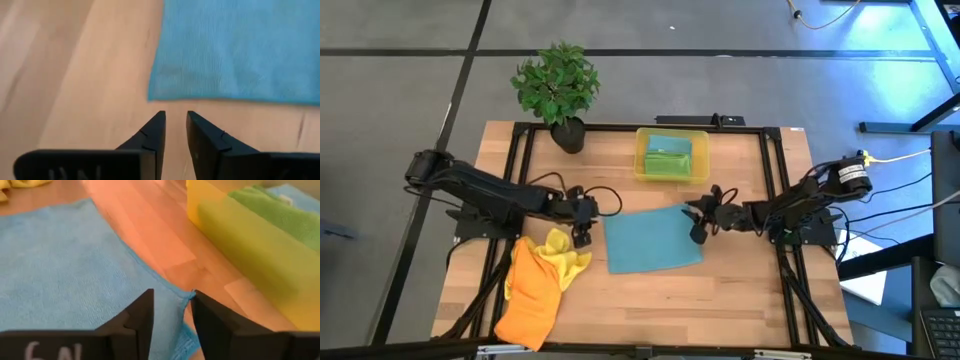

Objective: Fold microfiber towels
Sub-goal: Fold the blue microfiber towel

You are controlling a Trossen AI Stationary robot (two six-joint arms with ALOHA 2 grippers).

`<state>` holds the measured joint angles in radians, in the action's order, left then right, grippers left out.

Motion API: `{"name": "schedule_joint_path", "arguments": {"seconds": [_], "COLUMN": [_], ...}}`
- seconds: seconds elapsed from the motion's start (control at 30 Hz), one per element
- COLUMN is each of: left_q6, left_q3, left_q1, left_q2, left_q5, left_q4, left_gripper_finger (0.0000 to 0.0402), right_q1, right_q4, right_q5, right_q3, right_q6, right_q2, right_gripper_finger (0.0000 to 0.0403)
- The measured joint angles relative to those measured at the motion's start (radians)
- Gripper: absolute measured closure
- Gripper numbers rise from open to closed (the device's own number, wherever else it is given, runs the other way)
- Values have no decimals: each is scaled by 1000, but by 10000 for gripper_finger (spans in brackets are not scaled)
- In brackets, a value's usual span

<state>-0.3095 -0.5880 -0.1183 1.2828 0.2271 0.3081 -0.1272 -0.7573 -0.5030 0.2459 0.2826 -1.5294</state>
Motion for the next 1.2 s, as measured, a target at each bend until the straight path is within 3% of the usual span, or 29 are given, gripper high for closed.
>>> {"name": "schedule_joint_path", "arguments": {"seconds": [0.13,0.23,0.33,0.53,0.63,0.83,1.2], "left_q6": [-2,-3,9,161,196,213,128], "left_q3": [-1,3,55,186,212,212,211], "left_q1": [-23,-77,-167,-313,-356,-394,-368], "left_q2": [-86,-129,-119,-13,48,169,256], "left_q5": [18,95,198,227,253,256,263], "left_q4": [-28,-126,-407,-1007,-1205,-1336,-1359], "left_gripper_finger": [336,337,337,337,337,337,337], "right_q1": [-1,-18,-65,-189,-244,-287,-309], "right_q4": [9,15,10,-100,-222,-380,-347], "right_q5": [0,-1,-3,-36,-15,121,122], "right_q3": [0,0,0,0,0,1,1], "right_q6": [-33,-34,-33,-99,-190,-364,-235], "right_q2": [53,111,167,220,220,220,118], "right_gripper_finger": [254,252,255,271,277,279,279]}}
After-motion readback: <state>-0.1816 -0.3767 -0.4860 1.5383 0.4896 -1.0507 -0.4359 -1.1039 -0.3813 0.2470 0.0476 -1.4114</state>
